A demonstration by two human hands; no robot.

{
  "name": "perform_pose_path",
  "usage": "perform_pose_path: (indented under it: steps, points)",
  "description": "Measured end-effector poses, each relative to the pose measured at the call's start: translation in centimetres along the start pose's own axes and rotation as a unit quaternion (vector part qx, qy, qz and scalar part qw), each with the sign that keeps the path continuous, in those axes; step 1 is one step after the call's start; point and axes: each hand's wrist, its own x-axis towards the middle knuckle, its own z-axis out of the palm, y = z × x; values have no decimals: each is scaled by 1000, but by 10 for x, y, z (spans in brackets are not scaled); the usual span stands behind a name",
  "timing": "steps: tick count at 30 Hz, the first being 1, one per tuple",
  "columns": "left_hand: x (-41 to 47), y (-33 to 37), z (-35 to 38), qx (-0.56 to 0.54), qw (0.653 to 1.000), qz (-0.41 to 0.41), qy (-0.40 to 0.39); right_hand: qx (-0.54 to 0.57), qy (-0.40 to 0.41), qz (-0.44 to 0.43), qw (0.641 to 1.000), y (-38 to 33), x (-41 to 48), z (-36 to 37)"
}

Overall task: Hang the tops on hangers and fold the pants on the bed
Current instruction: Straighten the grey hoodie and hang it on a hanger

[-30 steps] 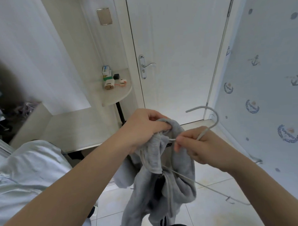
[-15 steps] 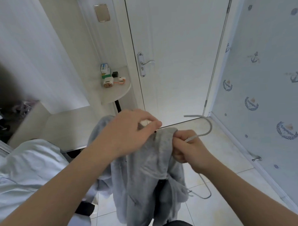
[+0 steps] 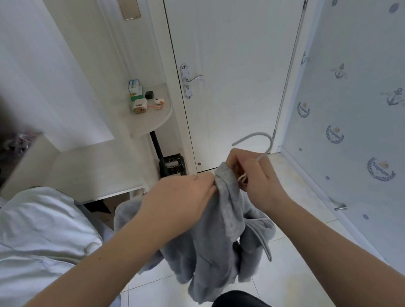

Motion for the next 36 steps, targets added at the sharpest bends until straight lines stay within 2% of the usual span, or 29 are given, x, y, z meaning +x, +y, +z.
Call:
perform_pose_path:
  steps: [1, 3, 5, 6, 8, 10, 11, 12, 14, 15, 17, 19, 21, 24, 26, 28, 30, 33, 36]
  points:
    - [0, 3, 3, -20, 1000, -13, -3, -15, -4, 0, 1000, 1, 0, 2]
    - [-1, 0, 9, -61, 994, -74, -61, -43, -18, 8, 999, 0, 0, 2]
    - [-9, -8, 14, -95, 985, -124, -74, -86, -13, -21, 996, 0, -2, -4]
    - [-14, -11, 15, -119, 981, -143, -60, -114, 13, -57, 992, 2, -5, -11]
    - [-24, -18, 18, -177, 969, -170, 11, -178, 120, -124, 969, 11, -14, -29]
    - [-34, -20, 22, -207, 955, -194, 82, -192, 202, -122, 953, 26, -33, -39]
    - [-38, -20, 24, -211, 949, -207, 114, -185, 202, -93, 957, 36, -42, -39]
    - [-42, -19, 24, -217, 941, -217, 141, -181, 170, -52, 967, 45, -52, -37]
    - [-46, -13, 23, -234, 928, -230, 178, -183, 38, 27, 982, 57, -65, -23]
    - [-47, -9, 22, -245, 922, -233, 190, -188, -34, 43, 981, 60, -67, -15]
    - [-47, -3, 20, -262, 913, -240, 200, -227, -136, 11, 964, 62, -59, -2]
    - [-46, -2, 21, -274, 902, -262, 205, -249, -176, -22, 952, 58, -50, 12]
    - [-50, -4, 24, -283, 888, -294, 211, -220, -172, -41, 959, 57, -50, 21]
    - [-61, -9, 28, -295, 875, -324, 208, -161, -210, 27, 964, 63, -62, 21]
    - [-67, -9, 30, -304, 872, -328, 200, -172, -301, 120, 930, 72, -67, 19]
    - [-70, -7, 30, -317, 873, -317, 189, -218, -390, 188, 874, 86, -69, 20]
    - [-73, -8, 30, -323, 879, -303, 176, -304, -441, 199, 820, 102, -66, 20]
    - [-86, -18, 30, -309, 892, -293, 154, -449, -414, 147, 778, 126, -54, 6]
    - [-101, -29, 26, -303, 908, -262, 121, -535, -355, 87, 762, 137, -42, -25]
